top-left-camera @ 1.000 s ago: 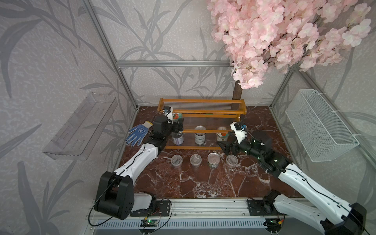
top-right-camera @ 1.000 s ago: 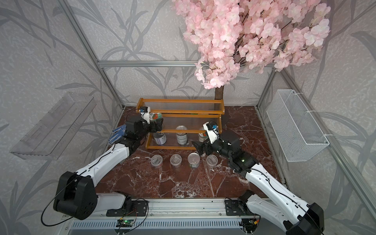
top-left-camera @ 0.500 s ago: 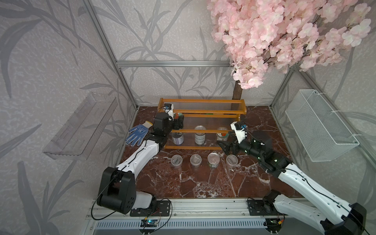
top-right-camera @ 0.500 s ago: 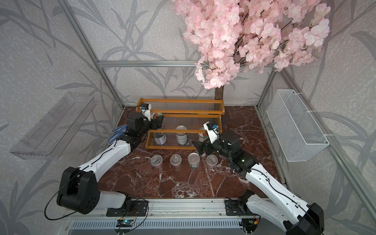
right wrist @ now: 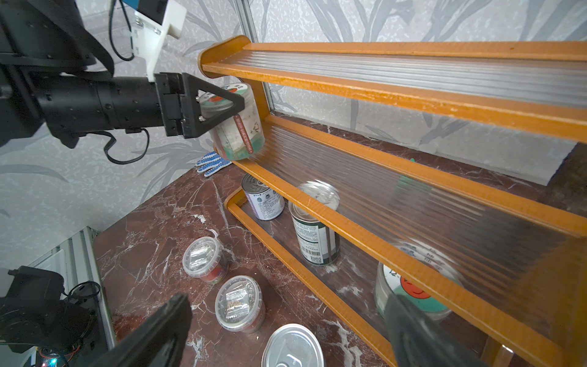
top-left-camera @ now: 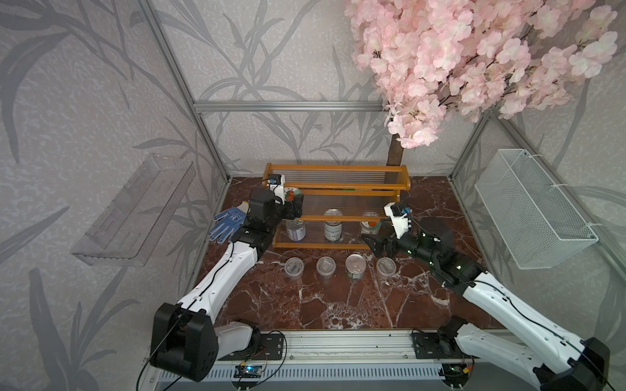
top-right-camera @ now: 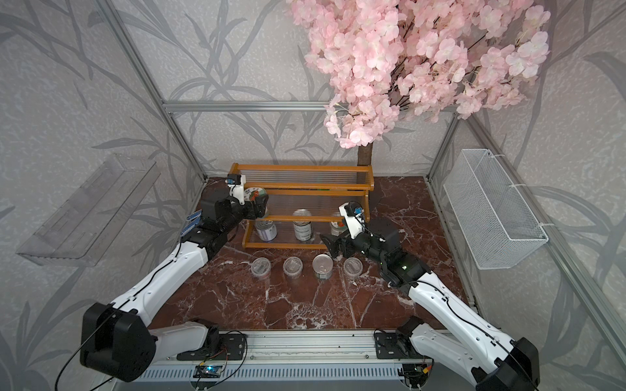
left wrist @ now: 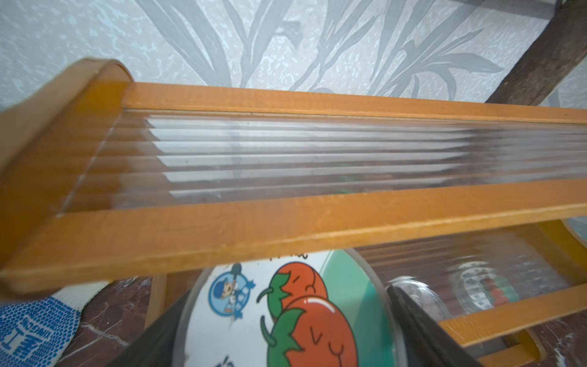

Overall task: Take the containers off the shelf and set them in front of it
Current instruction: Place the container at the center of the board.

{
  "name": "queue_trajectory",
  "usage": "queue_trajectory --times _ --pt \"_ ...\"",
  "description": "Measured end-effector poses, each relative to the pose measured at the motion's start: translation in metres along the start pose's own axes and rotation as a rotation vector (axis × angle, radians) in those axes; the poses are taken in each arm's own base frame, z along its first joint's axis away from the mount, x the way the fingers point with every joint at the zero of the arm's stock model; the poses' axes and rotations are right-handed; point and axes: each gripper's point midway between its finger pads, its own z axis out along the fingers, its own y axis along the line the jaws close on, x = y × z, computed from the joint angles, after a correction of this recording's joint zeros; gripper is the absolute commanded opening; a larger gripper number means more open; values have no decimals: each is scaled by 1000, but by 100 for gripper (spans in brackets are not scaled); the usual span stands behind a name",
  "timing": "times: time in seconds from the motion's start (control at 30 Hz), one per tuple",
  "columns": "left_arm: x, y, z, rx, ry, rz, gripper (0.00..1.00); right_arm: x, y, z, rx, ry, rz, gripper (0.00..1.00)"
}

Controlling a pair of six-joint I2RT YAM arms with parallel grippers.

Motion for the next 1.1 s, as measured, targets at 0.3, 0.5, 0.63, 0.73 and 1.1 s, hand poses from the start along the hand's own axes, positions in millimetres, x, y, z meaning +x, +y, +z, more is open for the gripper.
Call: queue_trajectory --times 0.3,0.5,0.63,0.73,1.1 --pt "51 -45 -66 93 73 -33 80 2 10 0 -59 10 2 99" --pt "95 -84 -104 155 150 -75 80 11 13 -1 -85 46 -5 99" --pt "132 -88 -116 124 233 -75 80 16 14 -1 -93 66 -17 99" --pt "151 -87 -120 90 284 -70 80 18 14 -1 -97 76 -23 99" --pt "190 -80 -138 17 419 -95 79 23 14 -2 -97 93 -33 99"
